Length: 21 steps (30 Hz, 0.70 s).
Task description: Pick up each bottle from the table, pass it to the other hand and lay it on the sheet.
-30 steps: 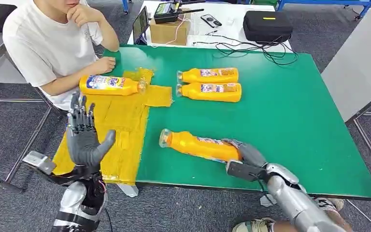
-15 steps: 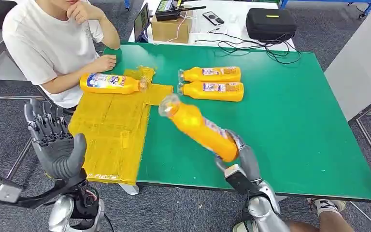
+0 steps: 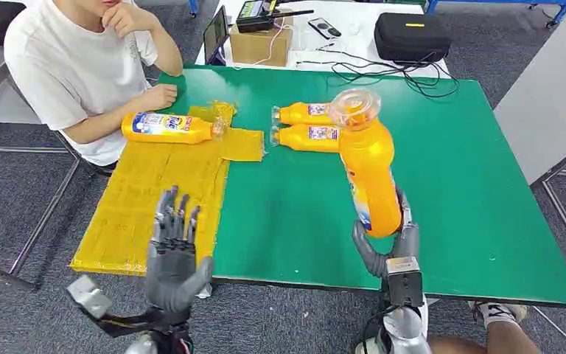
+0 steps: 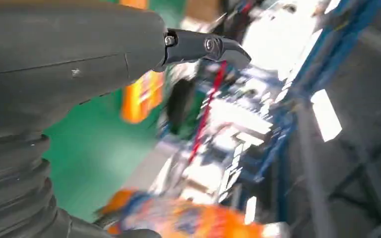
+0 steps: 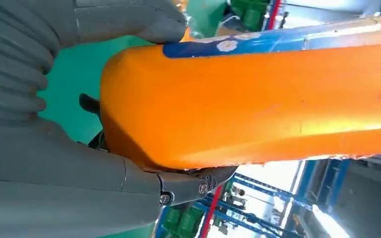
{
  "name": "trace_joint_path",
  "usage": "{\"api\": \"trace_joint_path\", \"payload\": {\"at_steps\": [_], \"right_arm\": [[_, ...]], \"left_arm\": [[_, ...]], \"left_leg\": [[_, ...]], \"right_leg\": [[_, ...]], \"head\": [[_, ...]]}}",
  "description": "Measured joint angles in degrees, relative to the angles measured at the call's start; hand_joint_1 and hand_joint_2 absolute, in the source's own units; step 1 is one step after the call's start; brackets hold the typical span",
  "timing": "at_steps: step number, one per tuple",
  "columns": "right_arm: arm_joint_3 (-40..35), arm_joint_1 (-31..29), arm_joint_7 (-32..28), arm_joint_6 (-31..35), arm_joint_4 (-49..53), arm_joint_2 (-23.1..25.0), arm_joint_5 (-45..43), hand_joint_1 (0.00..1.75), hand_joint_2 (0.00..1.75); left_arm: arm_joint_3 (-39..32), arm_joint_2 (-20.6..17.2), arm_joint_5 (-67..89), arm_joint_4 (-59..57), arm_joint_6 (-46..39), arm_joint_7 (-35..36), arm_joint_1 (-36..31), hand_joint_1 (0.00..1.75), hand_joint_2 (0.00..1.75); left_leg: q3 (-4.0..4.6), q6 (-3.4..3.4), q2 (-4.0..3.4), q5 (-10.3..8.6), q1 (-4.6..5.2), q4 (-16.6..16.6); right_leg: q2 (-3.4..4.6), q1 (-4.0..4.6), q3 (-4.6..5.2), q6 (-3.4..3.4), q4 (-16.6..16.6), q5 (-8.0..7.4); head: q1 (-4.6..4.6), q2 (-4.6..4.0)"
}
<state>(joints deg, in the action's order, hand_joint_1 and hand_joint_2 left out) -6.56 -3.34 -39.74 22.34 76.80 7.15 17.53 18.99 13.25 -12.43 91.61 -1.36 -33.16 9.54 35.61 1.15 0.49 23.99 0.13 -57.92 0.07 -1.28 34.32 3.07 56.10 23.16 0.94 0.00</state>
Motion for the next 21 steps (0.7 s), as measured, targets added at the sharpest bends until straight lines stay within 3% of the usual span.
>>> {"api": "trace_joint_path", "payload": {"at_steps": [15,21], "right_arm": [[-1.25,-0.07,-0.02,-1.23,1.05,0.55,0.16,1.75,1.75],[-8.56,-0.70,0.00,0.02,0.35,1.64,6.00,1.75,1.75]], "left_arm": [[3.99,-0.55,-0.50,-7.53,0.83,0.15,-2.35,0.00,1.75],[7.24,-0.29,1.51,-9.23,1.40,-0.70,-7.13,0.00,1.75]], "left_leg": [[0.03,0.01,0.03,0.00,0.01,0.00],[0.01,0.01,0.03,-0.05,-0.01,0.00]], "right_leg": [[-0.01,0.00,0.00,0.01,0.00,0.02],[-0.01,0.01,0.00,0.00,0.02,0.00]], "head": [[0.00,0.00],[0.02,0.00]]}}
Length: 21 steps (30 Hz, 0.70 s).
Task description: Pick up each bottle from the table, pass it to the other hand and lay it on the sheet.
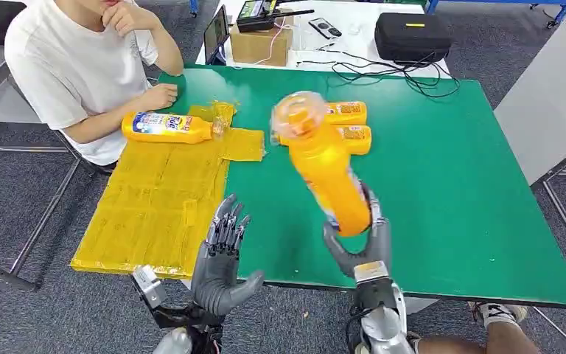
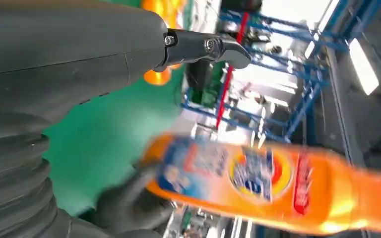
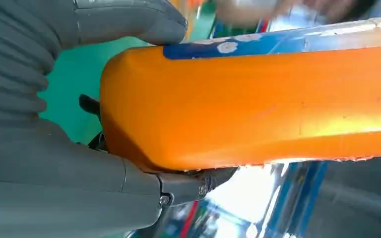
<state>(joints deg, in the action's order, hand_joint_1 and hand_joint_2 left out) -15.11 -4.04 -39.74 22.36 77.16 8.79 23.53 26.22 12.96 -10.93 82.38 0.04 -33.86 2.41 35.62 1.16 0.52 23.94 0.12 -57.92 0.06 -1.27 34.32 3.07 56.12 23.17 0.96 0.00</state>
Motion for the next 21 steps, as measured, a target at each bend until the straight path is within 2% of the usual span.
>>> {"api": "trace_joint_path", "payload": {"at_steps": [4,10,21], "right_arm": [[-8.35,-0.37,-0.02,2.60,-1.27,0.04,1.71,1.75,1.75],[-17.38,-1.27,0.00,2.45,-4.50,0.11,1.23,1.75,1.75],[-22.55,-4.42,-0.15,1.99,-9.47,0.44,-1.04,1.75,1.75]], "left_arm": [[1.78,0.85,-1.77,-0.04,-0.44,0.64,-2.42,0.00,1.75],[2.95,1.07,-1.99,1.83,-4.11,-0.81,-3.79,0.00,1.75],[2.82,1.03,-2.26,3.67,-6.00,-1.94,-3.15,0.00,1.75]], "left_leg": [[0.01,-0.01,-0.03,0.01,-0.02,0.00],[0.03,-0.01,0.00,0.02,-0.02,0.00],[0.03,0.00,-0.03,0.01,-0.01,0.00]], "right_leg": [[0.01,0.01,0.00,0.00,0.01,0.00],[0.00,0.01,0.02,-0.01,0.00,0.02],[0.01,0.00,0.06,0.00,0.00,0.01]], "head": [[0.02,0.00],[-0.02,0.00],[-0.02,0.00]]}}
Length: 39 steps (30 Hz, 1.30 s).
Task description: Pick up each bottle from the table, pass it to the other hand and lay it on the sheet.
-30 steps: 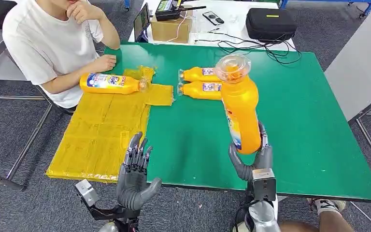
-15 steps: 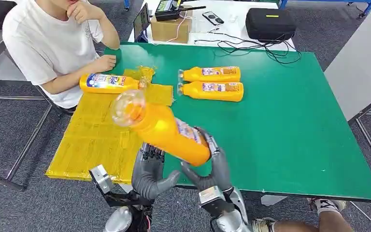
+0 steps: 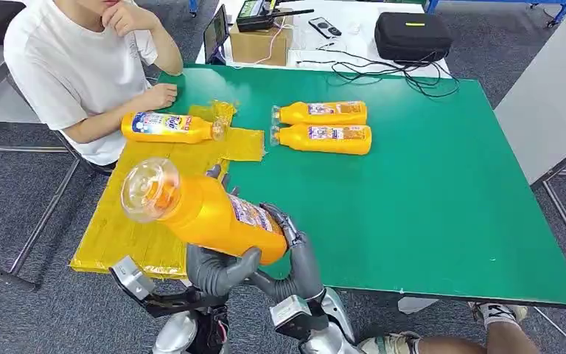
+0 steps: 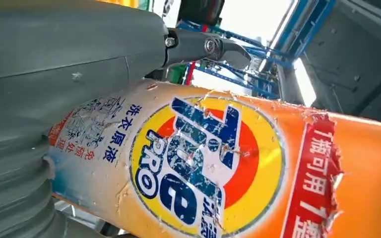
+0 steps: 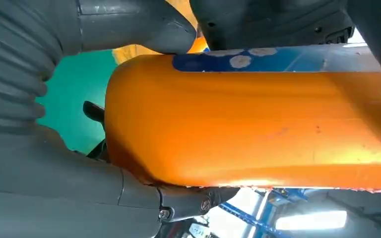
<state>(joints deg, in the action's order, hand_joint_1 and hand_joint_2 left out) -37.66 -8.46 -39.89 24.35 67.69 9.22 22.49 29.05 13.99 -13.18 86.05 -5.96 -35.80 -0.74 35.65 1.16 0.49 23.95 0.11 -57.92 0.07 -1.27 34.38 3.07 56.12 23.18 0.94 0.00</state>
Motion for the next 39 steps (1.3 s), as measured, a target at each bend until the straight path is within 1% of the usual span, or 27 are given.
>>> {"api": "trace_joint_path", "payload": {"at_steps": [1,8,9,10,11,12,13,14,18,22,26,27,30,31,34,35,36,37,39], "right_arm": [[-0.22,-0.13,-0.11,0.00,-0.24,0.00,-0.02,1.75,1.75],[-0.76,-0.36,-0.15,0.02,-1.55,0.59,0.31,1.75,1.75],[-0.76,-0.37,-0.15,0.02,-1.59,0.66,0.31,1.75,1.75],[-0.76,-0.38,-0.15,0.02,-1.70,0.72,0.31,1.75,1.75],[-0.76,-0.38,-0.15,0.02,-1.75,0.74,0.31,1.61,1.75],[-0.76,-0.39,-0.15,0.02,-1.86,0.77,0.31,0.02,1.75],[-0.79,-0.39,-0.15,0.02,-1.90,0.77,0.31,0.00,1.75],[-0.81,-0.42,-0.17,0.02,-2.03,0.79,0.26,0.00,0.00],[-0.90,0.15,-0.31,-0.20,-2.66,0.74,-0.39,0.00,0.00],[-0.70,0.12,-0.31,0.24,-3.06,0.74,-0.74,0.00,0.00],[-0.68,0.05,-0.24,3.89,-3.06,0.41,1.01,0.00,0.00],[-0.68,0.14,-0.22,4.79,-3.08,0.20,1.86,0.00,0.00],[-0.68,0.78,-0.22,8.79,-2.97,-0.39,3.34,0.00,0.00],[-0.76,1.15,-0.22,9.84,-2.42,-0.63,2.62,0.00,0.00],[-1.25,1.98,-0.17,11.02,-1.00,-1.42,1.73,0.00,0.00],[-1.44,2.17,-0.17,11.15,-0.68,-1.66,1.66,0.00,0.00],[-1.57,2.26,-0.17,11.17,-0.48,-1.84,1.66,0.00,0.00],[-1.68,2.38,-0.17,11.32,-0.15,-2.08,1.68,0.00,0.00],[-1.68,2.68,-0.17,12.40,0.13,-2.43,2.36,0.00,0.00]], "left_arm": [[0.00,0.00,0.80,0.16,-0.73,-0.11,0.16,0.79,1.75],[-0.18,-0.22,2.54,1.01,-2.83,-0.57,0.76,0.79,1.75],[-0.17,-0.22,2.54,1.03,-2.98,-0.57,0.76,1.59,1.75],[-0.22,-0.22,2.54,1.05,-3.04,-0.57,0.77,1.75,1.75],[-0.26,-0.22,2.54,1.05,-3.04,-0.57,0.77,1.75,1.75],[-0.35,-0.22,2.54,1.05,-3.04,-0.57,0.77,1.75,1.75],[-0.41,-0.22,2.54,1.05,-3.04,-0.57,0.77,1.75,1.75],[-0.44,-0.22,2.45,1.05,-3.04,-0.48,0.77,1.75,1.75],[-0.63,-0.22,1.95,1.34,-3.22,0.83,0.62,1.75,1.75],[-0.83,-0.22,1.80,1.34,-5.10,1.90,0.14,1.75,1.75],[-0.83,-0.22,3.72,1.34,-5.62,4.83,-1.08,1.75,1.75],[-0.94,-0.22,4.60,1.34,-5.93,5.14,-1.27,1.62,1.75],[-1.53,-0.44,7.92,1.36,-7.31,6.43,-1.95,1.62,1.75],[-1.84,-0.57,9.61,1.34,-9.15,7.44,-2.19,1.73,1.75],[-3.37,-0.90,12.70,1.27,-13.04,8.94,-3.18,1.68,1.75],[-3.95,-0.98,12.68,1.12,-13.36,9.05,-3.55,1.62,1.75],[-4.24,-1.12,12.68,1.01,-13.34,9.07,-3.81,1.66,1.75],[-4.55,-1.33,13.65,0.88,-14.11,9.05,-3.98,1.66,1.75],[-5.84,-2.34,21.62,0.85,-19.21,8.83,-4.29,1.66,1.75]], "left_leg": [[0.00,0.00,-0.01,0.00,0.00,0.00],[0.06,-0.01,-0.02,0.02,0.00,0.00],[0.06,-0.01,-0.02,0.02,0.00,0.00],[0.06,-0.01,-0.02,0.02,0.00,0.00],[0.06,-0.01,-0.01,0.02,0.00,0.00],[0.06,-0.01,-0.02,0.02,0.00,0.00],[0.06,-0.01,-0.02,0.01,0.00,0.00],[0.06,-0.01,-0.02,0.01,0.00,0.00],[0.08,-0.01,-0.01,0.01,0.00,0.00],[0.08,0.00,-0.06,0.01,0.00,0.00],[0.08,-0.01,-0.06,0.01,0.00,0.00],[0.08,0.00,-0.07,0.01,0.00,0.00],[0.09,0.00,0.00,0.01,0.00,0.00],[0.09,0.00,0.00,0.01,0.00,0.00],[0.10,-0.01,-0.03,0.01,0.00,0.00],[0.10,0.00,-0.02,0.01,0.00,0.00],[0.10,0.00,0.00,0.01,0.00,0.00],[0.11,0.00,0.01,0.01,0.00,0.00],[0.11,-0.01,-0.03,0.01,-0.01,0.00]], "right_leg": [[0.00,0.00,0.00,0.00,0.00,0.00],[0.01,0.00,0.09,0.00,0.00,0.01],[0.01,0.00,0.10,-0.01,-0.01,0.01],[0.01,0.00,0.09,0.00,-0.01,0.01],[0.01,0.00,0.09,0.00,-0.01,0.01],[0.01,0.00,0.09,0.00,0.00,0.01],[0.01,0.00,0.09,0.00,-0.01,0.00],[0.01,0.00,0.09,0.00,0.00,0.00],[0.01,-0.01,0.09,0.00,0.00,0.00],[0.02,-0.01,0.14,0.00,0.00,0.00],[0.02,-0.01,0.11,0.00,0.00,0.00],[0.02,0.00,0.12,0.00,0.00,-0.01],[0.00,-0.01,0.09,0.00,0.00,0.00],[0.00,-0.01,0.09,0.00,0.00,0.00],[0.01,0.00,0.12,0.00,0.00,-0.01],[0.01,0.01,0.11,0.00,0.00,-0.01],[0.00,0.01,0.11,0.00,0.00,0.00],[0.00,0.01,0.10,0.00,0.00,0.00],[0.01,0.01,0.11,0.00,0.01,0.00]], "head": [[0.04,0.00],[0.00,0.00],[0.02,0.00],[0.00,0.00],[0.00,0.00],[0.02,0.00],[0.02,0.00],[0.02,0.00],[0.00,0.00],[0.00,0.00],[0.02,0.00],[0.00,0.00],[-0.02,0.00],[0.02,0.00],[0.02,0.00],[0.02,0.00],[-0.02,0.00],[0.02,0.00],[0.02,0.00]]}}
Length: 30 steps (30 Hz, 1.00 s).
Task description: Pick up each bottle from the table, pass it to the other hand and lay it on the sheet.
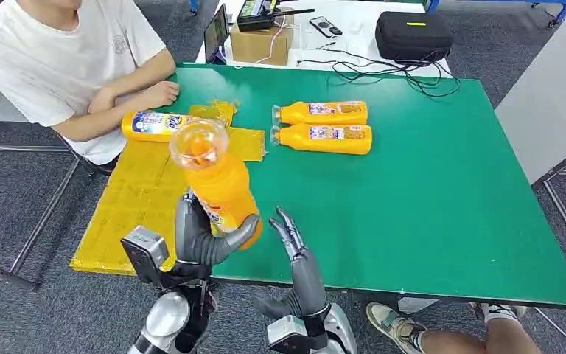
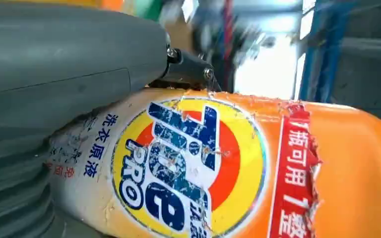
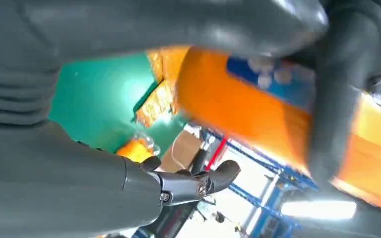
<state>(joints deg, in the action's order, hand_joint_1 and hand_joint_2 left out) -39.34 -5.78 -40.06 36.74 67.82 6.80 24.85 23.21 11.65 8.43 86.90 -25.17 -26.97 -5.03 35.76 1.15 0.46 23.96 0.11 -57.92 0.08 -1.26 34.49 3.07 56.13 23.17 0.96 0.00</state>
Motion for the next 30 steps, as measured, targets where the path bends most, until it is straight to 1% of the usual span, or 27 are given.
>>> {"api": "trace_joint_path", "payload": {"at_steps": [2,4,6,7,9,10,12,14,17,18,19,20,22,25,26,27,28,30], "right_arm": [[0.02,0.45,0.00,0.37,0.09,-0.44,0.39,0.00,0.00],[0.02,0.89,0.00,0.37,0.33,-0.85,0.59,0.00,0.00],[0.02,1.15,0.00,0.37,0.52,-1.16,0.65,0.00,0.00],[0.02,1.26,0.00,0.37,0.61,-1.31,0.65,0.00,0.00],[0.04,1.44,0.00,0.26,0.74,-1.49,0.72,0.00,0.00],[0.07,1.49,0.00,-0.16,0.77,-1.51,0.79,0.00,0.00],[0.28,1.65,0.00,-1.21,0.87,-1.53,0.79,0.00,0.00],[0.63,2.13,0.00,-2.80,1.31,-1.59,0.18,0.00,0.00],[0.85,2.68,0.00,-4.03,1.75,-1.64,-0.55,0.00,0.00],[0.87,2.71,-0.02,-4.62,1.84,-1.64,-0.72,0.00,0.00],[0.87,2.69,0.00,-5.01,1.86,-1.64,-0.79,0.00,0.00],[0.87,2.69,0.00,-5.53,1.88,-1.64,-1.10,0.00,0.00],[0.81,2.68,0.00,-6.21,1.88,-1.64,-1.88,0.00,0.00],[0.44,2.26,0.00,-6.65,1.86,-1.64,-2.76,0.00,0.00],[0.35,2.22,0.00,-6.67,1.86,-1.64,-2.82,0.00,0.00],[0.22,2.20,0.00,-6.71,1.86,-1.64,-2.97,0.00,0.00],[0.04,2.11,0.00,-6.78,1.86,-1.64,-3.30,0.00,0.00],[-0.24,1.71,0.00,-7.37,1.75,-1.64,-4.33,0.00,0.00]], "left_arm": [[-1.60,-1.31,10.83,-0.04,-3.89,1.80,-0.54,1.66,1.75],[-3.84,-3.14,20.06,-0.39,-4.67,4.50,-0.94,1.68,1.75],[-5.70,-4.26,22.30,-0.87,-4.47,5.14,-1.12,1.68,1.75],[-6.23,-4.63,22.41,-1.03,-4.47,5.31,-1.20,1.73,1.75],[-7.21,-5.11,24.36,-1.38,-4.34,5.95,-1.33,1.75,1.75],[-7.52,-5.49,27.84,-1.66,-3.75,7.90,-1.57,1.75,1.75],[-8.24,-6.91,35.29,-3.28,-1.10,11.44,-2.68,1.75,1.75],[-9.09,-9.53,42.50,-6.81,3.04,14.49,-4.70,1.75,1.75],[-10.71,-12.28,48.79,-11.85,5.55,15.56,-7.65,1.73,1.75],[-10.93,-12.87,50.50,-13.56,7.78,16.05,-8.94,1.69,1.75],[-10.95,-13.55,51.74,-15.22,9.96,16.50,-10.25,1.73,1.75],[-10.93,-14.16,52.53,-17.45,12.72,16.77,-11.73,1.73,1.75],[-10.90,-14.79,52.70,-21.58,17.29,16.59,-14.39,1.75,1.75],[-10.82,-15.15,51.54,-26.58,19.33,15.67,-17.50,1.75,1.75],[-10.82,-15.17,51.52,-27.59,19.42,15.52,-18.27,1.64,1.75],[-10.77,-15.17,51.52,-28.64,19.79,15.45,-19.04,1.61,1.75],[-10.69,-15.10,51.56,-29.63,20.27,15.45,-19.89,1.57,1.75],[-9.84,-15.02,51.70,-32.22,22.35,15.48,-22.75,1.57,1.75]], "left_leg": [[0.00,0.00,-0.02,0.00,0.00,0.00],[-0.01,-0.01,0.01,-0.02,-0.01,0.00],[0.00,-0.01,-0.01,-0.02,-0.01,0.00],[0.00,-0.01,-0.01,-0.02,-0.01,0.00],[0.00,-0.01,0.01,-0.02,-0.01,0.00],[0.00,-0.01,0.03,-0.02,0.00,0.00],[0.00,-0.01,0.04,-0.02,0.00,0.00],[0.00,-0.01,-0.01,-0.02,-0.01,0.00],[-0.01,-0.04,-0.15,-0.06,-0.04,0.00],[0.00,-0.07,-0.09,-0.09,-0.06,0.00],[0.00,-0.09,-0.02,-0.09,-0.07,0.00],[0.01,-0.09,-0.03,-0.09,-0.08,0.00],[0.01,-0.09,-0.05,-0.10,-0.07,0.00],[0.03,-0.08,-0.05,-0.10,-0.06,0.00],[0.03,-0.08,-0.04,-0.10,-0.06,0.00],[0.03,-0.08,-0.03,-0.10,-0.05,0.00],[0.04,-0.08,-0.01,-0.10,-0.05,0.00],[0.07,-0.08,0.03,-0.10,-0.06,-0.01]], "right_leg": [[0.01,0.00,0.00,0.00,0.00,0.00],[0.00,0.01,0.01,0.00,0.00,0.00],[0.01,0.01,0.02,0.00,0.01,0.00],[0.01,0.00,0.02,0.00,0.01,0.00],[0.00,0.00,0.01,0.00,0.00,0.00],[-0.01,-0.01,0.01,0.00,0.00,0.00],[-0.01,-0.01,0.01,0.00,0.00,0.00],[0.00,0.00,0.01,-0.01,0.00,0.00],[0.02,0.04,0.09,-0.04,0.01,-0.04],[0.01,0.06,0.07,-0.04,0.01,-0.03],[0.00,0.06,0.05,-0.04,0.02,-0.03],[0.00,0.06,0.04,-0.04,0.03,-0.03],[0.00,0.05,0.05,-0.04,0.03,-0.04],[0.01,0.04,0.04,-0.04,0.04,-0.04],[0.00,0.04,0.05,-0.03,0.03,-0.04],[0.00,0.04,0.05,-0.03,0.03,-0.04],[0.00,0.04,0.08,-0.03,0.02,-0.04],[-0.02,0.04,0.10,-0.03,0.02,-0.04]], "head": [[-0.02,0.00],[0.00,0.00],[0.00,0.00],[-0.02,0.00],[-0.02,0.00],[-0.02,0.00],[-0.02,0.00],[-0.07,0.00],[-0.02,0.00],[-0.04,0.00],[-0.02,0.00],[-0.02,0.00],[-0.02,0.00],[-0.02,0.00],[-0.02,0.00],[-0.04,0.00],[-0.05,0.00],[-0.04,0.00]]}}
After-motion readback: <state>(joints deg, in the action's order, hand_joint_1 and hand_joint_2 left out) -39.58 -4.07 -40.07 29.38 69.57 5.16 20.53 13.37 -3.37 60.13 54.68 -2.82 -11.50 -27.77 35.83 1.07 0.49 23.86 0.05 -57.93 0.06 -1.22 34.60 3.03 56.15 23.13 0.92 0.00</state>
